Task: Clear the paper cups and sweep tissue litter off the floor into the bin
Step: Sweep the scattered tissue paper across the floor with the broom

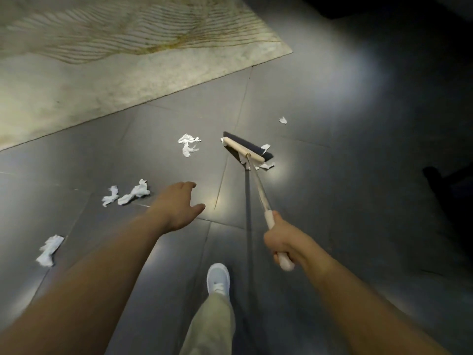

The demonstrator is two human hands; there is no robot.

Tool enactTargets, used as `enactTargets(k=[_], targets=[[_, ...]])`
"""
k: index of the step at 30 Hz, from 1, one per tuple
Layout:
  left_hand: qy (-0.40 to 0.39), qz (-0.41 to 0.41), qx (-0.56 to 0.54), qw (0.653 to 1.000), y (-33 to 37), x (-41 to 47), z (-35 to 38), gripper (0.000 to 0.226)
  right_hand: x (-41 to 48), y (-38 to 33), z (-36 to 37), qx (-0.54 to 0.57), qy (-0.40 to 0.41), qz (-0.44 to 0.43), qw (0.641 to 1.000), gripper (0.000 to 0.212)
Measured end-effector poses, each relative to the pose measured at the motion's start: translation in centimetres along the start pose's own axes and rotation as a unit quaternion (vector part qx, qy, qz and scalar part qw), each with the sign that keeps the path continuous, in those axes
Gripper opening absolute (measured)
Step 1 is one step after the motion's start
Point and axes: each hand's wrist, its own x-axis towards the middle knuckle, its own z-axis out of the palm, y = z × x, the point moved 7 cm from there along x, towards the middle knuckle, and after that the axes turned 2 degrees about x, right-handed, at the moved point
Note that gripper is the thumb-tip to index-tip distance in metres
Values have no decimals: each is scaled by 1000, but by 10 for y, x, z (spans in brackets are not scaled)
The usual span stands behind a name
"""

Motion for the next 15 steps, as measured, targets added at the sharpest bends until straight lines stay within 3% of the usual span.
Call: enactTargets(k=[2, 4, 8, 15], targets=[[-4, -2, 3, 1000, -5, -33, 7, 64, -34, 9, 28, 14, -17, -10, 1000, 68], [-7, 6, 3, 1000, -7, -60, 12, 64, -64, 12, 38, 94, -14, -23, 995, 61], [-9, 26, 14, 1000, -19, -93, 14, 64, -97, 20, 19, 232, 15, -34, 972, 71], [-8, 11, -1, 1000, -56, -77, 2, 65, -78, -13, -35, 177, 125, -54, 975, 69]])
